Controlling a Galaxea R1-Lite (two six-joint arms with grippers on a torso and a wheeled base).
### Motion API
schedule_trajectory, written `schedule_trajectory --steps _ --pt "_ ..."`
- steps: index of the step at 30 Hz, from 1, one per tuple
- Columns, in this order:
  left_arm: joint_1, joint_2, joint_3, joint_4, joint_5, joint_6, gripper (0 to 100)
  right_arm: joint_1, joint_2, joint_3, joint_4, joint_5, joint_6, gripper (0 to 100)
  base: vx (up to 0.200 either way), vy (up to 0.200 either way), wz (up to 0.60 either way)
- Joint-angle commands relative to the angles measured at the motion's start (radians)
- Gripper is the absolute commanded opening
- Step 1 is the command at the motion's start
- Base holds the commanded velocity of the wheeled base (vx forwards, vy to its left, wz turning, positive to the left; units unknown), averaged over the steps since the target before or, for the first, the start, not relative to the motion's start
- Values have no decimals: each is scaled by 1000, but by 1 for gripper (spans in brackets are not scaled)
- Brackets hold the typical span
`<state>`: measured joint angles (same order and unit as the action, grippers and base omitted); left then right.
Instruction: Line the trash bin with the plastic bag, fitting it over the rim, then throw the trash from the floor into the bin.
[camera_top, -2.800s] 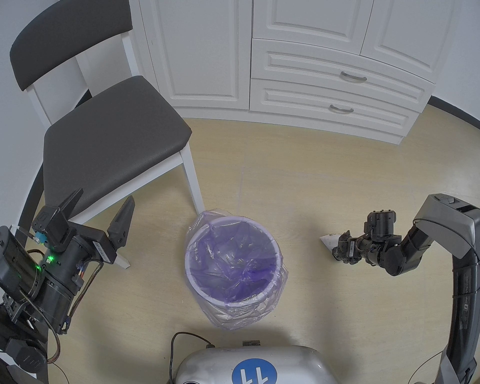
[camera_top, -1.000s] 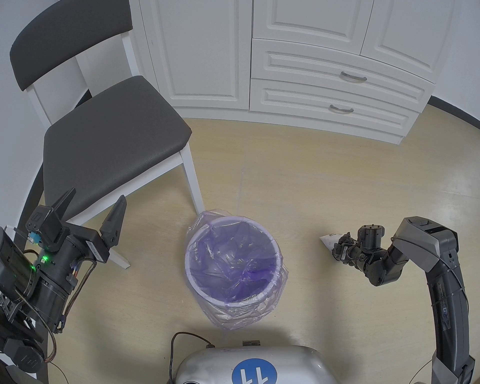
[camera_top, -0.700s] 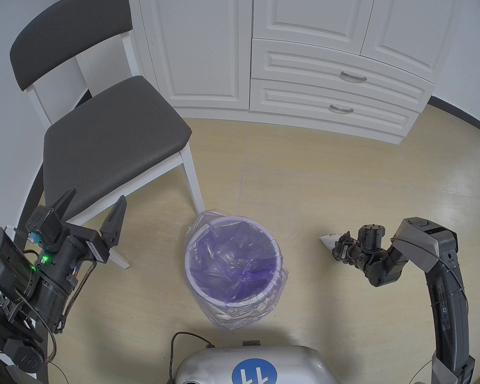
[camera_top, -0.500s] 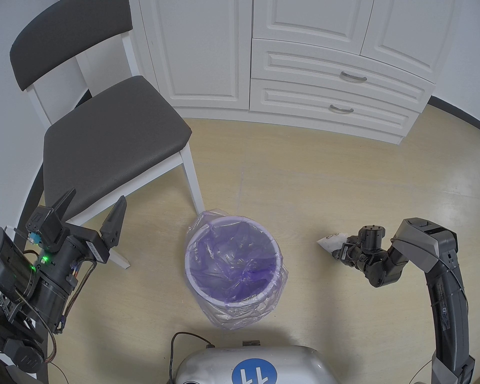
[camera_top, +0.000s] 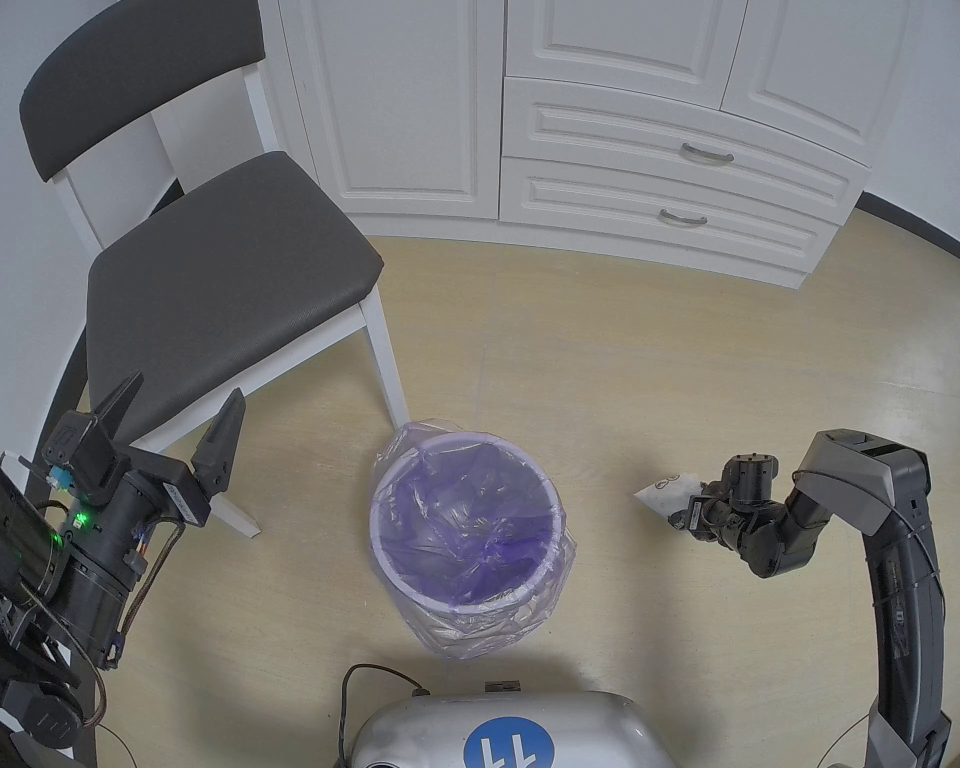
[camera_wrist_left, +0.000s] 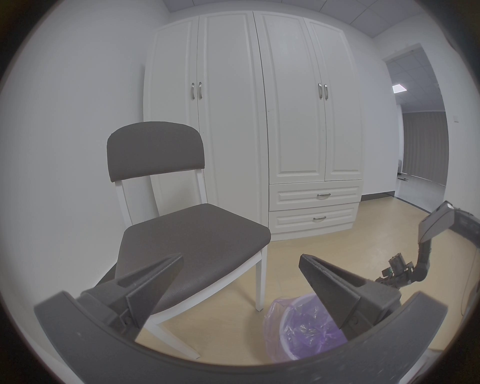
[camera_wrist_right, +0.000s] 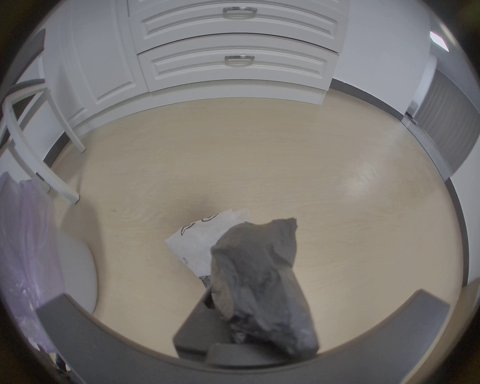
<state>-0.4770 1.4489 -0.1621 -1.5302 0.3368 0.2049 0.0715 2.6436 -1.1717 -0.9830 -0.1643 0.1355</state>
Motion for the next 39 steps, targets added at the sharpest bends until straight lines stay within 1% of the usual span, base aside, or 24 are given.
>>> schedule_trajectory --steps 1,4,6,12,14,15,16,18,19,23,24,26,28,29,32,33,35,36,38,39 --pt "0 -48 9 -1 1 27 100 -9 -234 201 14 35 -99 0 0 0 0" --pt "0 -51 9 -1 1 28 100 -33 -387 328 67 43 -257 0 0 0 0" --pt "0 -53 12 -1 1 28 100 -45 -493 400 90 46 -323 0 0 0 0" --pt "0 -53 9 -1 1 28 100 -29 -715 529 90 45 -390 0 0 0 0" --pt "0 -53 9 -1 1 28 100 -9 -811 584 90 46 -436 0 0 0 0" --pt "0 -53 9 -1 1 28 100 -9 -811 584 90 46 -436 0 0 0 0" --pt "0 -53 9 -1 1 30 100 11 -876 623 89 46 -476 0 0 0 0" --pt "0 -53 10 -1 1 30 100 28 -907 641 87 46 -491 0 0 0 0" --pt "-2 -51 10 -1 2 30 100 59 -955 669 83 46 -507 0 0 0 0" --pt "-2 -50 12 -1 1 30 100 159 -1064 727 79 46 -513 0 0 0 0" --pt "-2 -50 12 -1 1 30 100 169 -1074 733 79 46 -513 0 0 0 0" --pt "-2 -51 12 -1 2 30 100 241 -1119 761 78 45 -513 0 0 0 0" --pt "-2 -51 12 -1 2 30 100 254 -1125 764 78 45 -513 0 0 0 0" --pt "-2 -51 12 -1 2 30 100 320 -1146 782 76 46 -511 0 0 0 0" --pt "-2 -51 12 -1 2 30 100 410 -1145 790 75 45 -504 0 0 0 0" --pt "-2 -51 12 -1 2 30 100 412 -1145 790 75 45 -504 0 0 0 0" --pt "-2 -51 12 -1 1 30 100 478 -1145 793 75 43 -494 0 0 0 0" --pt "-2 -51 10 -1 1 30 100 490 -1142 793 75 43 -490 0 0 0 0" --pt "-2 -51 10 -1 1 30 100 539 -1136 791 75 46 -450 0 0 0 0" --pt "-2 -51 10 -1 1 30 100 544 -1136 791 76 46 -447 0 0 0 0"
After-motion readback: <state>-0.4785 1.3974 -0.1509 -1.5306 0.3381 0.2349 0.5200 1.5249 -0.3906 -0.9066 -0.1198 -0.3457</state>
